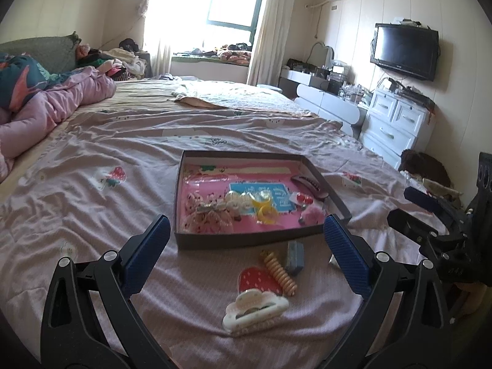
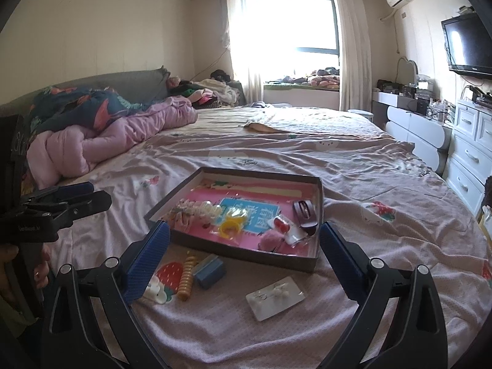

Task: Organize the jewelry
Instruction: 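Withdraw both tools from the tray toward the remaining accessories, then grasp the white cloud claw clip with the left tool while the right tool grasps the blue box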

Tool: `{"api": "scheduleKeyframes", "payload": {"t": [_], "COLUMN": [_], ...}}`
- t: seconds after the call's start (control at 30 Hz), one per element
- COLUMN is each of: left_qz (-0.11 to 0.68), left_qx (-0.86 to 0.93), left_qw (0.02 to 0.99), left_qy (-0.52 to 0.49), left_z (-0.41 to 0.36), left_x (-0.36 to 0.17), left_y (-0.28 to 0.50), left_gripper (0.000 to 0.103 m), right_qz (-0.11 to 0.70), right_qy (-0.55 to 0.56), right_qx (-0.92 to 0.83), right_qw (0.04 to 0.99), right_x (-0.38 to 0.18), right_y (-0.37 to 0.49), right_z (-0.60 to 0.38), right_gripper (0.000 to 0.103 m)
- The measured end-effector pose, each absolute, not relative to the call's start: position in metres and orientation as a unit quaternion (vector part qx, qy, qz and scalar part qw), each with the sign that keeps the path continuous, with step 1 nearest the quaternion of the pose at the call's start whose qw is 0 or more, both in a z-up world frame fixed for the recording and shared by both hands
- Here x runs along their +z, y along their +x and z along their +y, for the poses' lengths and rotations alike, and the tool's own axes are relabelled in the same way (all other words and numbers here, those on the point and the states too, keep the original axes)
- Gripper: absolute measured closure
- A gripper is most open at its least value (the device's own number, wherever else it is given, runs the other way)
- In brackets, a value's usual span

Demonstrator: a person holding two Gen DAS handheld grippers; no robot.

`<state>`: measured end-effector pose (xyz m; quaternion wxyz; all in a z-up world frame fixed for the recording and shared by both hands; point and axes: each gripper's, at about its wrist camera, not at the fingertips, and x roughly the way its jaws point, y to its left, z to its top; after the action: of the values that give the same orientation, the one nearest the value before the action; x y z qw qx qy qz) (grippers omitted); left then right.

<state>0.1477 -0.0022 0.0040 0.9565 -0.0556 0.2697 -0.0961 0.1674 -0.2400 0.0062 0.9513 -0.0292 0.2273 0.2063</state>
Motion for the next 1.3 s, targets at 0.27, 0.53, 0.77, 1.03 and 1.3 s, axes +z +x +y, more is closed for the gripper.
{"api": "scheduleKeyframes", "payload": {"t": [0.27,0.53,0.77,1.03,1.3], "left_qz": [0.291,0.324,0.354,0.387,0.406], "left_qx": [-0.090,-0.089,-0.092,-0.110,-0.124], "left_qw": [0.951,0.941,0.931,0.915,0.906], "left_qy": [-0.047,-0.034,-0.019,-0.018,-0.006], "left_z": [0.000,0.002,0.002,-0.004,-0.018], "left_x": [-0.011,-0.034,-0.054,-0.073,-0.086], "left_y": [0.139,0.137,0.136,0.141,0.146], "left_gripper": [0.012,0.012,0.012,0.012,0.012], "right_qz": [0.239,0.258,0.280,0.312,0.350], "right_qy": [-0.049,-0.055,-0.046,-0.056,-0.089], "right_qx": [0.215,0.211,0.212,0.225,0.257], "right_qw": [0.946,0.941,0.935,0.921,0.896], "right_x": [-0.002,-0.014,-0.024,-0.039,-0.062], "right_y": [0.167,0.174,0.186,0.201,0.216], "right_z": [-0.231,-0.230,-0.235,-0.227,-0.202], "right_gripper": [0.008,0.008,0.008,0.008,0.008]}}
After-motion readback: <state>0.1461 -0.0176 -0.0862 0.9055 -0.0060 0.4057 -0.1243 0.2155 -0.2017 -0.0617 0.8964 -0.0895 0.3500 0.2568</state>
